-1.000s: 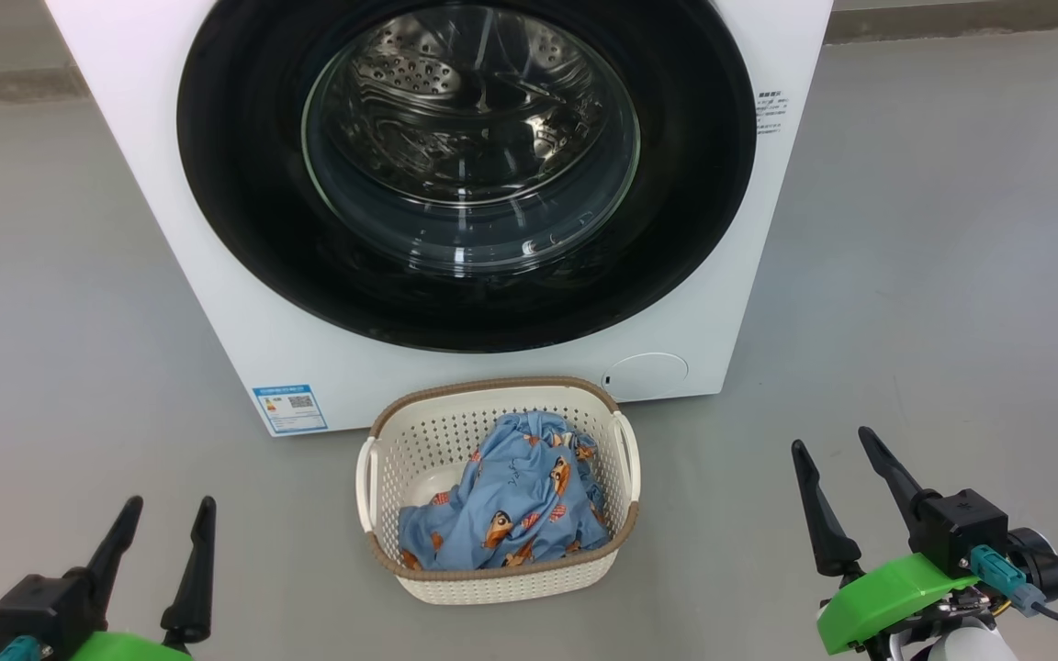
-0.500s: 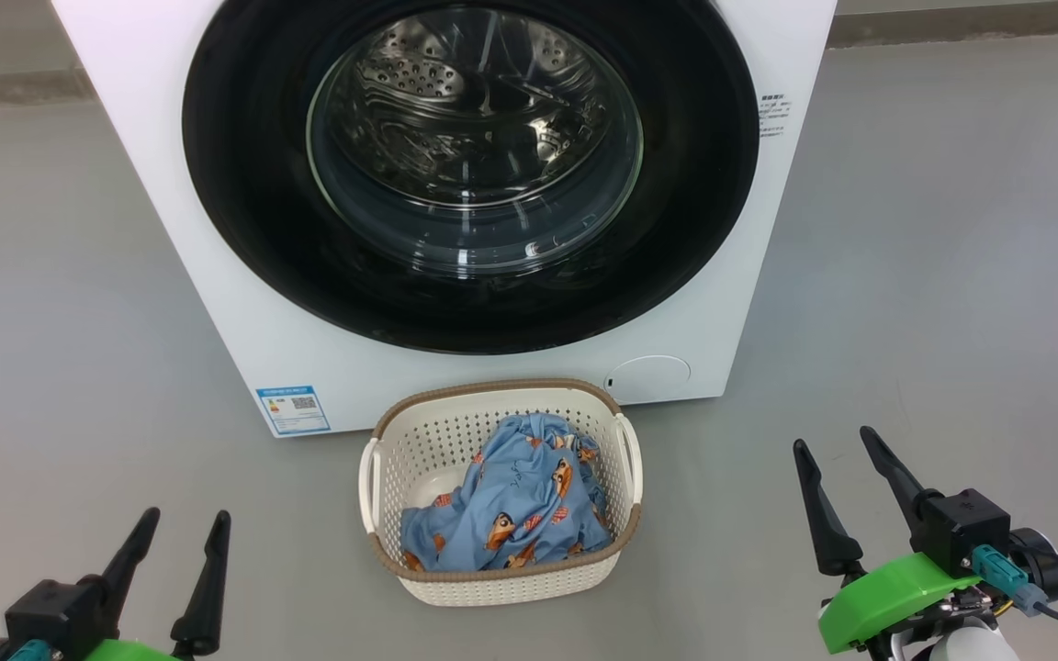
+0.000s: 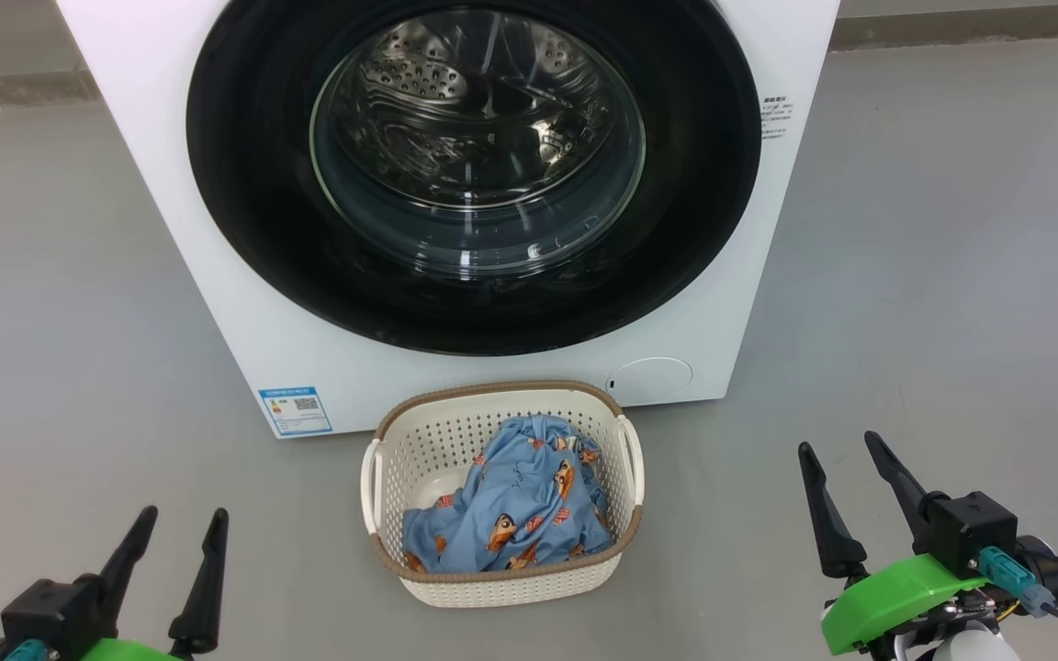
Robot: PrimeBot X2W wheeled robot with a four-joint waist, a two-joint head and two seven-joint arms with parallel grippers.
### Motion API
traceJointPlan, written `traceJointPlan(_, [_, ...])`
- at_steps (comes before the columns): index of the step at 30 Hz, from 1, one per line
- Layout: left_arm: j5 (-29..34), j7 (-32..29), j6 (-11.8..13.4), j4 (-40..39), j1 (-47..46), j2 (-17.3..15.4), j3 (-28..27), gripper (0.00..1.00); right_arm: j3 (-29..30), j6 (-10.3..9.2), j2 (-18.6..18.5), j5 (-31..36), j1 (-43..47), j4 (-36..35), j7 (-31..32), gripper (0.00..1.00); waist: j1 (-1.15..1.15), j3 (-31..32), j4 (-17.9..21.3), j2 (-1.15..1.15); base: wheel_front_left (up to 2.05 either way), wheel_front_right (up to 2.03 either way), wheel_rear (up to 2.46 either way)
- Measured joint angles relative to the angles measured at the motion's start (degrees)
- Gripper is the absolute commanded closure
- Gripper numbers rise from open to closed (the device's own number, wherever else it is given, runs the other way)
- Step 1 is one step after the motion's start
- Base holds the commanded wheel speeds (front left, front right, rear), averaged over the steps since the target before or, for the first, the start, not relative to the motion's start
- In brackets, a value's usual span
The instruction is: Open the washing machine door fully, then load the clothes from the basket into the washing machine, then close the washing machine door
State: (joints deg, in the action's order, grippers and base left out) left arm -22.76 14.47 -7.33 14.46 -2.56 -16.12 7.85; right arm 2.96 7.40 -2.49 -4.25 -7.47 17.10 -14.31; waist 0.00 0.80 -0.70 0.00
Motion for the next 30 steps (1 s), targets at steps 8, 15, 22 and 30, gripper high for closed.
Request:
traceJointPlan(8, [0.3,0.0,0.0,-0.1,0.0,0.3,-0.3,0.0,0.0,0.0,0.0,0.0,-1.2,0.2,0.0,0.0,0.0,0.0,0.0,0.0,0.0,0.0,0.0])
traceJointPlan(15, [1.1,0.0,0.0,-0.3,0.0,0.5,-1.5,0.0,0.0,0.0,0.0,0.5,-1.2,-0.1,0.0,0.0,0.0,-0.2,-0.1,0.0,0.0,0.0,-0.01])
traceJointPlan(22, [2.8,0.0,0.0,-0.6,0.0,0.7,-2.4,0.0,0.2,0.0,0.0,0.6,-1.1,-0.4,0.0,0.0,0.0,-0.3,-0.1,0.0,0.34,0.34,-0.69])
traceJointPlan(30, [2.8,0.0,0.0,-0.8,0.0,0.8,-2.9,0.0,0.4,0.0,0.0,0.6,-1.1,-0.5,0.0,0.0,0.0,-0.6,0.0,0.0,0.96,0.96,-1.91])
